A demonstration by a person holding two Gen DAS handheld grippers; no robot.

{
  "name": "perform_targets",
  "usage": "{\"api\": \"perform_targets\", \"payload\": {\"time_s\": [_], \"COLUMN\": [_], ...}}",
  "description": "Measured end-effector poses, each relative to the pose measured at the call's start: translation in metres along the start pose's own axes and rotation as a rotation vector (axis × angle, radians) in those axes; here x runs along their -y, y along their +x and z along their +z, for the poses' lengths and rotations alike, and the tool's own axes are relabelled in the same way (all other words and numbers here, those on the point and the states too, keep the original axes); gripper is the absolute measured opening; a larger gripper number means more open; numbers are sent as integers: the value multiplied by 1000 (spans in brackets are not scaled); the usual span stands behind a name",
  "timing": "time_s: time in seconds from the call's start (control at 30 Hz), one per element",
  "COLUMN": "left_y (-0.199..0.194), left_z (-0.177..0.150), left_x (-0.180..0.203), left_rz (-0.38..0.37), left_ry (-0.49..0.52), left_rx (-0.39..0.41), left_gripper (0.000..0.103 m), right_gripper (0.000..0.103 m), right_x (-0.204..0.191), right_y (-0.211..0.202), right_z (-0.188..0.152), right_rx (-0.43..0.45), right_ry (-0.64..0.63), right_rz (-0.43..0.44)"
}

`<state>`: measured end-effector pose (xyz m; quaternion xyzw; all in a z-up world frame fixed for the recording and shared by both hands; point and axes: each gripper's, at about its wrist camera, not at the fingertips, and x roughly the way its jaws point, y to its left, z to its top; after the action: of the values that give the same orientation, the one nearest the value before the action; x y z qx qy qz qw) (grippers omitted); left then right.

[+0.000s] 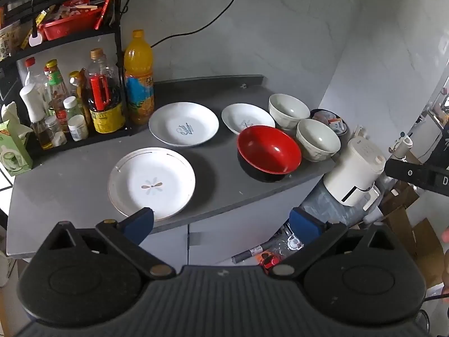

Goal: Organize plates and bowls

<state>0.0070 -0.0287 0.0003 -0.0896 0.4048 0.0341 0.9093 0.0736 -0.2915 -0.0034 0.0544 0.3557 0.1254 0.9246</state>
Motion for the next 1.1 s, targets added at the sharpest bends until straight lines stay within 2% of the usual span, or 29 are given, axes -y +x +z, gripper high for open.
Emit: {"api": "perform_targets", "payload": {"time_s": [0.27, 0.83, 1.1], "left_y": [2, 3, 6], "left_z": [2, 1, 3], "left_x": [18, 37, 43], "left_rz": [3, 66, 89], "left_ry": [2, -84, -110], "left_rx": [9, 10, 11], "left_gripper": [102, 102, 102], "right_gripper": [103, 103, 103], "right_x": [14, 32, 47], "right_y": [-4, 5, 5], "right_z": [-5, -6, -2], "right_rx": [8, -27, -22], "right_ry": [-12, -83, -107], "right_rz": [-1, 75, 85]}}
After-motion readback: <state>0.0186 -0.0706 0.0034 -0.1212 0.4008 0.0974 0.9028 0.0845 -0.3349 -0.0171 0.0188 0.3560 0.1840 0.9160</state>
